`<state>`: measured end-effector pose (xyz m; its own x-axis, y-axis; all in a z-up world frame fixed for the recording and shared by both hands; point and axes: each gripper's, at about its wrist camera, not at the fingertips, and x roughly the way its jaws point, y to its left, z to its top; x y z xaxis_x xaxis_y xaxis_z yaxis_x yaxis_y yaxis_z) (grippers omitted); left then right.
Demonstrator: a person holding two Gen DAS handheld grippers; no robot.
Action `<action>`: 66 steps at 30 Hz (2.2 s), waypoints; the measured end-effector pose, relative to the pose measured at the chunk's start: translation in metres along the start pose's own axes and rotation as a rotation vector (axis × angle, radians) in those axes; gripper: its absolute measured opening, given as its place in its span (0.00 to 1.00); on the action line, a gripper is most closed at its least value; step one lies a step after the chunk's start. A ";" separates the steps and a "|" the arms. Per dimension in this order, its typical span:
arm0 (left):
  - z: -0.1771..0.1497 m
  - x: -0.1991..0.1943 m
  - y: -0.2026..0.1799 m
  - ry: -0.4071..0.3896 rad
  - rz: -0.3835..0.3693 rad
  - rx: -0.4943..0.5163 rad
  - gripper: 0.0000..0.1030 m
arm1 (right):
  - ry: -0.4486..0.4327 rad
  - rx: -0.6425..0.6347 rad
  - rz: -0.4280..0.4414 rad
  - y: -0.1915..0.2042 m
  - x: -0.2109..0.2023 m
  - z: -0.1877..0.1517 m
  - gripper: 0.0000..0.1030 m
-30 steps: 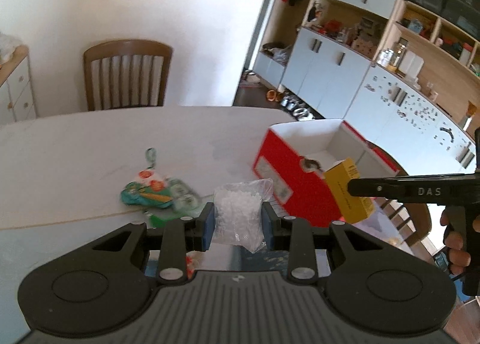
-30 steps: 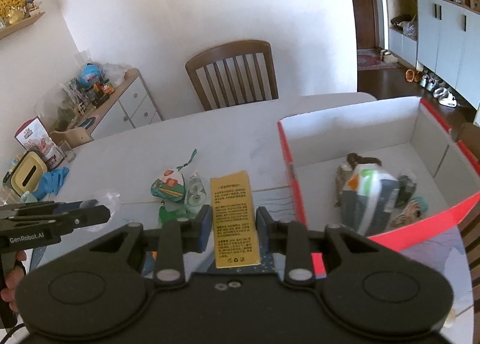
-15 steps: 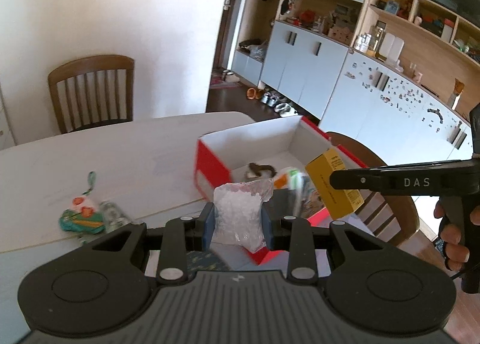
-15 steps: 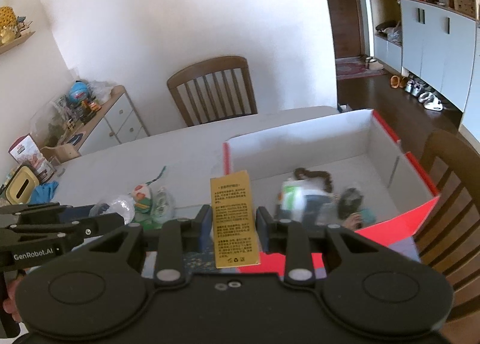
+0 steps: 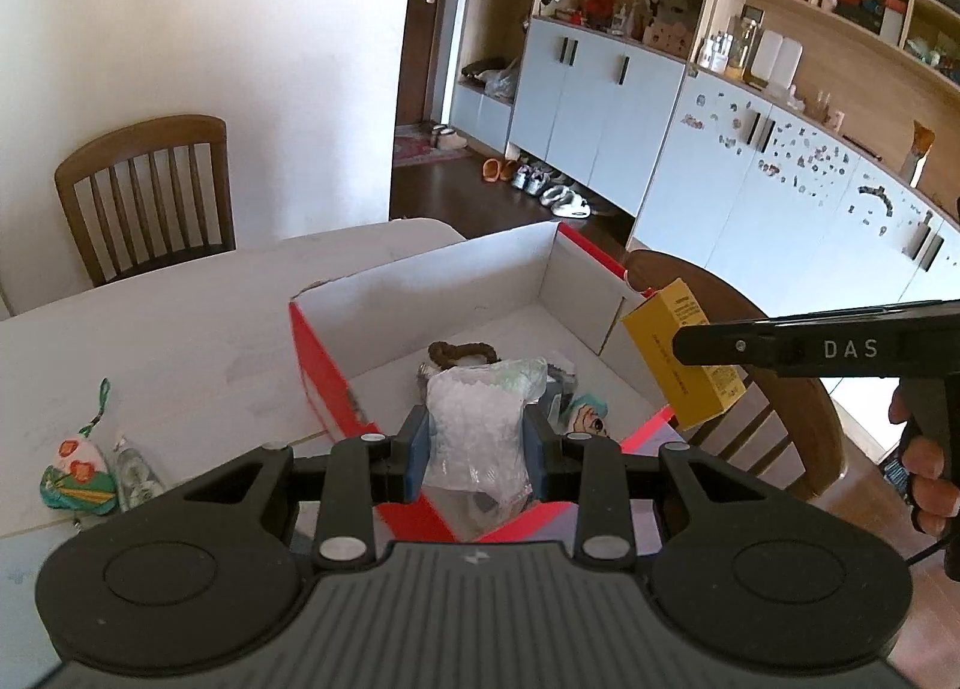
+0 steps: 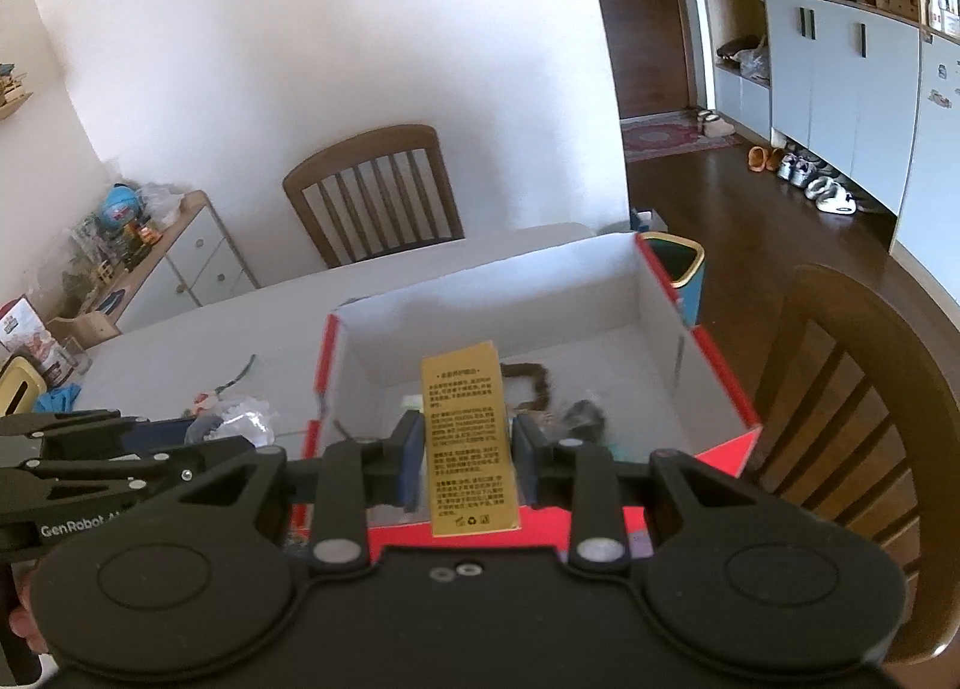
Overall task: Organize objects
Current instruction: 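Carry the white bag and yellow box over into the red box, then open both grippers to release the white bag and yellow box inside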
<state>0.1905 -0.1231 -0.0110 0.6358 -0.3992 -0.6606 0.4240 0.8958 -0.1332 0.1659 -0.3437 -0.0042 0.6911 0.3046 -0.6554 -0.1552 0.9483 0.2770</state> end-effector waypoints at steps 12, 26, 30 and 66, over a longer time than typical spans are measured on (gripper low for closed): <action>0.028 0.049 -0.010 0.021 0.064 0.014 0.30 | 0.008 -0.011 -0.011 -0.031 0.025 0.020 0.29; 0.048 0.123 0.001 0.121 0.148 0.032 0.30 | 0.114 -0.079 -0.082 -0.049 0.092 0.021 0.29; 0.050 0.141 -0.002 0.155 0.158 0.059 0.30 | 0.154 -0.098 -0.098 -0.051 0.107 0.014 0.29; 0.055 0.196 0.008 0.298 0.145 0.016 0.43 | 0.216 -0.105 -0.045 -0.067 0.121 0.012 0.34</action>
<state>0.3540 -0.2045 -0.1014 0.4746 -0.1910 -0.8592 0.3549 0.9348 -0.0117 0.2684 -0.3716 -0.0934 0.5340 0.2637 -0.8033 -0.2081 0.9619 0.1775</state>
